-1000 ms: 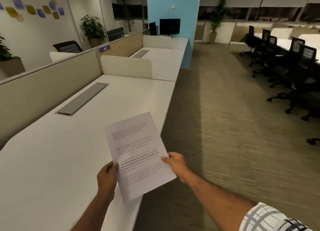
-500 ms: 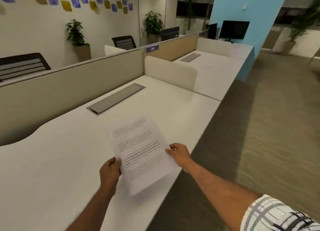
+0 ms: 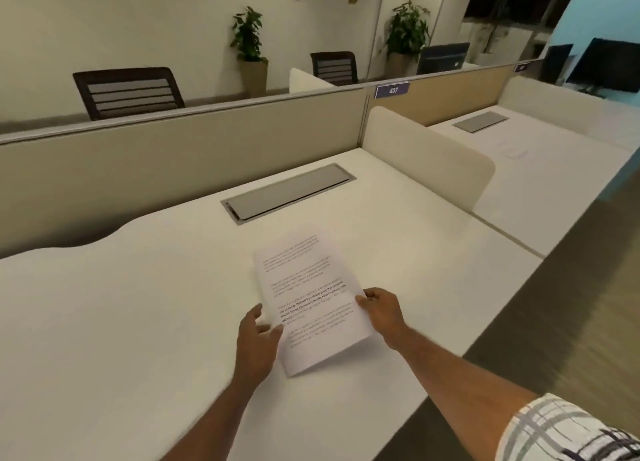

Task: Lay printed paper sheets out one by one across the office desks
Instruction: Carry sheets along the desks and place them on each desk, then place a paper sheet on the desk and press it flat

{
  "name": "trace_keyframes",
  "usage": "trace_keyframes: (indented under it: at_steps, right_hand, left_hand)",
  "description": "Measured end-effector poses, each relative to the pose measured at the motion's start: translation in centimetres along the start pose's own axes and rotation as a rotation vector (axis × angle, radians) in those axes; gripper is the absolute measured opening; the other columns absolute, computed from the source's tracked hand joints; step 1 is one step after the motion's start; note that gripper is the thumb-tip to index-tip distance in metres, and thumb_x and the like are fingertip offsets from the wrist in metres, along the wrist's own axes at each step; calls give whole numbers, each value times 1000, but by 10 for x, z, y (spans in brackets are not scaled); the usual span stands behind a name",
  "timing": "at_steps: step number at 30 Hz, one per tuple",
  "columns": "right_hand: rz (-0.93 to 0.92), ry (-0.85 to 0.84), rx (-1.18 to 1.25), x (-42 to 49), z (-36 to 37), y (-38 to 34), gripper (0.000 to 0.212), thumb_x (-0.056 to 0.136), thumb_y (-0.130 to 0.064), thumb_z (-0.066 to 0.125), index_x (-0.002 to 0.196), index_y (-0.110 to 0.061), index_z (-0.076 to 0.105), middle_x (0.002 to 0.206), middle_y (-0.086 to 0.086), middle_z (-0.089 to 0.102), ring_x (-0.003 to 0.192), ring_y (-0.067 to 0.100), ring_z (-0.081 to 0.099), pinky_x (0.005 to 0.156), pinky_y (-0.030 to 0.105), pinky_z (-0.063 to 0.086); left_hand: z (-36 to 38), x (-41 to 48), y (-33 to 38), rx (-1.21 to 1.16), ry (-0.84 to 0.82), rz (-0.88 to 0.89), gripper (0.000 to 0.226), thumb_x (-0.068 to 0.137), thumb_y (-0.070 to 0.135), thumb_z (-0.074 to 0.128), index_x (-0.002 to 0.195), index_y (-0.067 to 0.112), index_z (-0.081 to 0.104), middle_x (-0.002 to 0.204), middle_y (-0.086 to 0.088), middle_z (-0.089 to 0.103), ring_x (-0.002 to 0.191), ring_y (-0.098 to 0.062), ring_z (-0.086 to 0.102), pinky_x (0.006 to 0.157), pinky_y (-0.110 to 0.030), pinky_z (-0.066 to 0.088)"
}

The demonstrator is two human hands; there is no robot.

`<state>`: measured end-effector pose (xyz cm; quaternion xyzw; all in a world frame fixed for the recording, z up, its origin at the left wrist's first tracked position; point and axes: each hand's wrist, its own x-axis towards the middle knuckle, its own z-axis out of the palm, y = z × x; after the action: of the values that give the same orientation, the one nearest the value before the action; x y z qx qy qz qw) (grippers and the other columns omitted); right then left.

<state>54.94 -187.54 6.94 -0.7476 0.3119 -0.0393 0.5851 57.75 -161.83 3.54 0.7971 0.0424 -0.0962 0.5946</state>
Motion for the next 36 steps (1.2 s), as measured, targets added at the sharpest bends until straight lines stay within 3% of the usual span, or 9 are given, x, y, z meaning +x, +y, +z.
trace_keyframes:
  at_steps: [3, 6, 11, 15, 21, 25, 29, 32, 36]
  right_hand:
    - [-9, -29, -10, 28, 4, -4, 15, 89, -7, 66, 78, -17, 67, 78, 1, 70, 74, 21, 65, 75, 35, 54]
    - [-37, -58, -29, 60, 3, -3, 6, 89, -10, 66, 86, -13, 69, 84, 3, 71, 81, 26, 67, 79, 36, 54]
    - [-194, -96, -252, 102, -4, 0, 29, 90, -18, 67, 116, -8, 62, 100, 7, 68, 97, 26, 63, 81, 30, 42]
    - [-475, -231, -538, 130, -16, 12, 55, 86, -36, 68, 133, -11, 54, 133, 4, 59, 124, 25, 52, 106, 39, 38]
    - [-719, -497, -910, 145, -26, 21, 101, 72, -85, 24, 150, -22, 34, 162, 1, 19, 150, 19, 15, 120, 35, 11]
    - [-739, -592, -1015, 147, -28, 26, 104, 70, -86, 18, 154, -25, 25, 165, -1, 4, 152, 17, 1, 121, 36, 2]
    - [-715, -595, -1001, 144, -31, 19, 104, 69, -82, 22, 155, -24, 20, 165, 0, 1, 152, 19, 2, 122, 39, 7]
    - [-713, -568, -998, 137, -30, 11, 104, 70, -81, 23, 156, -22, 16, 165, -1, 1, 152, 19, 4, 122, 39, 10]
    - [-784, -568, -1020, 121, -14, -3, 102, 72, -78, 23, 155, -20, 18, 165, 1, 4, 152, 21, 7, 121, 40, 12]
  left_hand:
    - [14, 5, -9, 197, -1, 133, 65, 84, 36, 68, 141, 14, 44, 144, -5, 44, 127, -27, 50, 105, -40, 43]
    - [27, 16, -18, 626, -68, 221, 83, 74, 66, 37, 144, 22, 44, 157, -2, 33, 142, -24, 34, 115, -44, 29]
    - [48, 14, -6, 968, -167, 139, 96, 67, 74, 11, 153, 33, 22, 165, 6, 0, 152, -21, 2, 120, -43, 5]
    - [56, 14, -6, 980, -135, 100, 92, 71, 76, 13, 153, 35, 21, 164, 11, -2, 152, -21, 0, 120, -44, 2]
    - [62, 11, -7, 968, -141, 65, 88, 74, 77, 18, 153, 37, 18, 163, 15, -4, 152, -18, -7, 120, -42, -2]
    - [63, 9, -4, 964, -145, 53, 89, 73, 77, 19, 153, 37, 19, 163, 14, -3, 152, -17, -7, 120, -42, -1]
    - [61, 10, 1, 938, -144, 48, 98, 69, 85, 17, 153, 34, 21, 164, 11, 0, 152, -17, -1, 121, -43, 5]
    - [50, 9, 2, 911, -104, 58, 116, 60, 98, 4, 153, 31, 22, 164, 9, 5, 151, -16, 8, 121, -44, 15]
    - [20, -1, 1, 888, -49, 23, 113, 62, 96, 9, 154, 31, 21, 164, 8, 9, 151, -13, 8, 121, -42, 13]
